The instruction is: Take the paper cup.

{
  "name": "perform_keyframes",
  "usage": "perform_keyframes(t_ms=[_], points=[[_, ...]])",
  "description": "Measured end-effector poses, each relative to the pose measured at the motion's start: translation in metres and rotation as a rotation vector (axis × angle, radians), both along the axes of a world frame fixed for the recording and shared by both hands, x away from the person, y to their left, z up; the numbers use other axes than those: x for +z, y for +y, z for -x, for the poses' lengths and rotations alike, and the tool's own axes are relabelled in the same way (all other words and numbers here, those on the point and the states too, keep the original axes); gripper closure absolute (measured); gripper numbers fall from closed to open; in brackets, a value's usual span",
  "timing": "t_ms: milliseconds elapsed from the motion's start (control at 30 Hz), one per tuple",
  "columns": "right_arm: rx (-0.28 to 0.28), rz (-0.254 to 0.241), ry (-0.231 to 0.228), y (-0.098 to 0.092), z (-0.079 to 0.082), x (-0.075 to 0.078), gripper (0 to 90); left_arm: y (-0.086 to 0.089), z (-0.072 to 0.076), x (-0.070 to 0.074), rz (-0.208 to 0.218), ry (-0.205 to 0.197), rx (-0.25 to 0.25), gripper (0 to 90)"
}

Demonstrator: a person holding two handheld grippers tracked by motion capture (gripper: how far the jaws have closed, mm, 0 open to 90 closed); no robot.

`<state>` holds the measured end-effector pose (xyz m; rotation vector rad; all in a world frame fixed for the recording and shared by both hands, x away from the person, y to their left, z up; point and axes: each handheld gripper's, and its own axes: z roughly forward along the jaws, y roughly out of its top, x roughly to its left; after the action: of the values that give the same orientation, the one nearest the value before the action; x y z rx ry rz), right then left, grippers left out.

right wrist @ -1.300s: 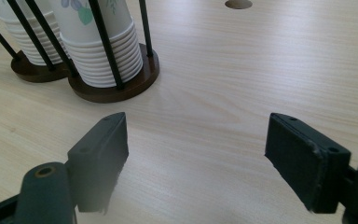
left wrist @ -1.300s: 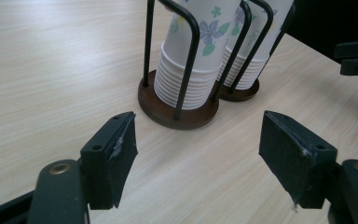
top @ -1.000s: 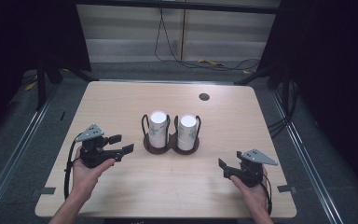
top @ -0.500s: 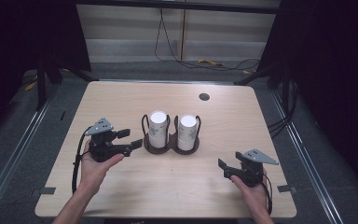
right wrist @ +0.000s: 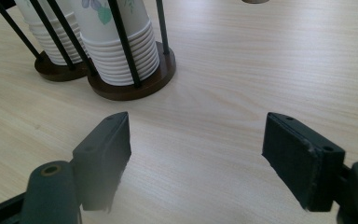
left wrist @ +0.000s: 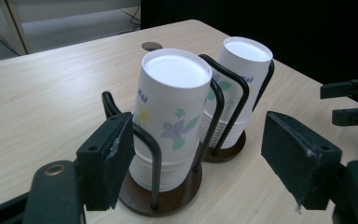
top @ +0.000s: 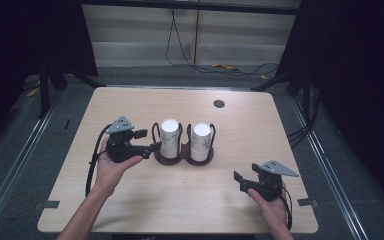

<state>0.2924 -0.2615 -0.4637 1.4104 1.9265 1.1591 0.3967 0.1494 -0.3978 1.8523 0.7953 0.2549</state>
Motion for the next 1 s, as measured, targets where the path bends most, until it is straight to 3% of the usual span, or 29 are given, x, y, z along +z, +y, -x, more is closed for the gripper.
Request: perform_keyframes(t_ms=[267, 500, 667, 833, 967, 1000], points=[[0.006, 0.011, -0.001, 0.001, 0.000, 0.000, 23.3, -0.010, -0.009, 0.016, 0.036, 0.006, 0.015, 26.0], [0.011, 0.007, -0.016, 0.001, 0.001, 0.001, 22.9, -0.024, -0.022, 0.025, 0.006, 0.014, -0.028, 26.1], [0.015, 0.007, -0.015, 0.001, 0.001, 0.001, 22.6, -0.031, -0.029, 0.024, -0.036, 0.013, -0.010, 25.7], [0.018, 0.007, -0.011, 0.002, 0.001, 0.000, 22.5, -0.036, -0.038, 0.026, -0.042, 0.011, -0.023, 32.1], [0.019, 0.009, -0.010, 0.002, 0.001, 0.001, 22.5, -0.039, -0.042, 0.026, -0.061, 0.009, -0.025, 31.1], [0.021, 0.006, -0.011, 0.002, 0.001, 0.001, 22.5, -0.041, -0.045, 0.026, -0.094, 0.002, -0.015, 30.6]])
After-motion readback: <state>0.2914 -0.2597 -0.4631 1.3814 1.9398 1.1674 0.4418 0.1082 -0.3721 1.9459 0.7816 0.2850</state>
